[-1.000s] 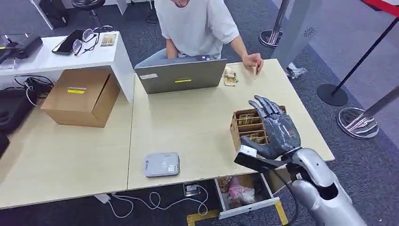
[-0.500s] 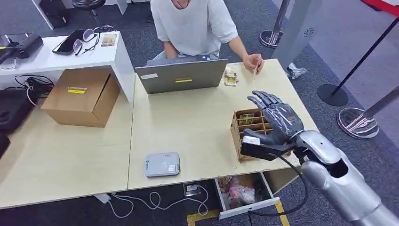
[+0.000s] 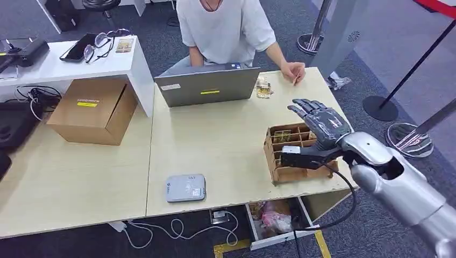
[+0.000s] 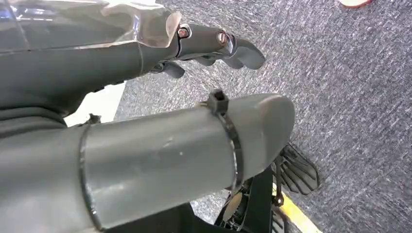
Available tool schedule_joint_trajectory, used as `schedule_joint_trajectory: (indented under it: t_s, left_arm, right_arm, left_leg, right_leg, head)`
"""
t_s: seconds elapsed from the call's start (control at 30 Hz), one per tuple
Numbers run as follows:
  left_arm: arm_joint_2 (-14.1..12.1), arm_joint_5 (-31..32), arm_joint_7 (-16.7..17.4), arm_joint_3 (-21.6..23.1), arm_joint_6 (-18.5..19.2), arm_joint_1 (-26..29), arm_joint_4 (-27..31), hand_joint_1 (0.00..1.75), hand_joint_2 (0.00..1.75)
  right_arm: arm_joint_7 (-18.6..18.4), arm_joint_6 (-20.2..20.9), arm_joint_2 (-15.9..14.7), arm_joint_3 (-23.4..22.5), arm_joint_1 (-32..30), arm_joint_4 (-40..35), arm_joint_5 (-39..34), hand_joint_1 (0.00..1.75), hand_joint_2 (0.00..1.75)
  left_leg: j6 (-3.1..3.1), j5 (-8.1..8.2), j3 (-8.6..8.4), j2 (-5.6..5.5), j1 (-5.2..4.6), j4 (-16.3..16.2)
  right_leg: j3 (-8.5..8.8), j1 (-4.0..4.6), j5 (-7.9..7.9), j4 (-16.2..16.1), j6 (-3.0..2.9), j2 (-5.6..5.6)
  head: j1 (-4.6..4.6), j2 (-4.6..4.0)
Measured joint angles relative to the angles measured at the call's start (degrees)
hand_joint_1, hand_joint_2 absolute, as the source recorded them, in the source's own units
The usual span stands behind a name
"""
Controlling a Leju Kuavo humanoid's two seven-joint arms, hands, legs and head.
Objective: Pass the card to the sensor for recognition and then transmit it.
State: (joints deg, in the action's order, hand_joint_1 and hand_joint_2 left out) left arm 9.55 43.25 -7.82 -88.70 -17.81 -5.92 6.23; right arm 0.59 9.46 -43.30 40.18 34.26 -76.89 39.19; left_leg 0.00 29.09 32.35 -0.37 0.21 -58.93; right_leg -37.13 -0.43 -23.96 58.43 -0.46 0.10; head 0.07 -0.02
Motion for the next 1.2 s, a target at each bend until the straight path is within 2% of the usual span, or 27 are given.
schedule_joint_trajectory:
  t_s: [0.43, 0.7, 0.97, 1.2]
  left_arm:
    - [-0.2, -1.5, 0.3, 0.0, -0.3, 0.4, 0.0, 0.0, 0.0]
    - [-0.2, -2.2, 0.5, 0.0, -0.1, 0.4, 0.0, 0.0, 0.0]
    - [-0.2, -2.5, 0.6, 0.0, 0.9, 0.4, 0.0, 0.0, 0.0]
    - [-0.2, -2.5, 0.7, 0.0, 1.5, 0.3, 0.0, 0.0, 0.0]
  right_arm:
    - [-1.6, -0.6, -4.8, 4.9, 1.2, -0.7, -4.3, 0.0, 1.75]
    - [-2.4, -0.4, -7.7, 5.3, -1.7, -4.6, -5.6, 0.0, 1.75]
    - [-1.7, 4.8, -8.2, 6.2, -2.2, -6.8, -5.8, 0.0, 1.75]
    - [-0.9, 7.5, -8.9, 6.7, -1.6, -8.1, -7.3, 0.0, 1.75]
  left_leg:
    - [0.0, 0.01, -0.01, -0.01, -0.02, 0.0]
    - [0.08, 0.06, -0.01, 0.0, -0.02, 0.0]
    - [0.09, 0.06, -0.01, 0.01, -0.02, 0.0]
    - [0.11, 0.07, 0.0, 0.02, -0.02, 0.0]
  right_leg:
    - [-0.01, -0.01, -0.01, 0.0, 0.01, -0.01]
    - [0.0, -0.01, -0.04, 0.0, 0.06, 0.01]
    - [0.0, -0.01, -0.04, 0.0, 0.06, 0.0]
    - [0.0, -0.02, -0.04, 0.0, 0.06, 0.01]
  head:
    - [0.0, 0.0]
    - [0.0, 0.0]
    - [0.0, 0.0]
    - [0.0, 0.0]
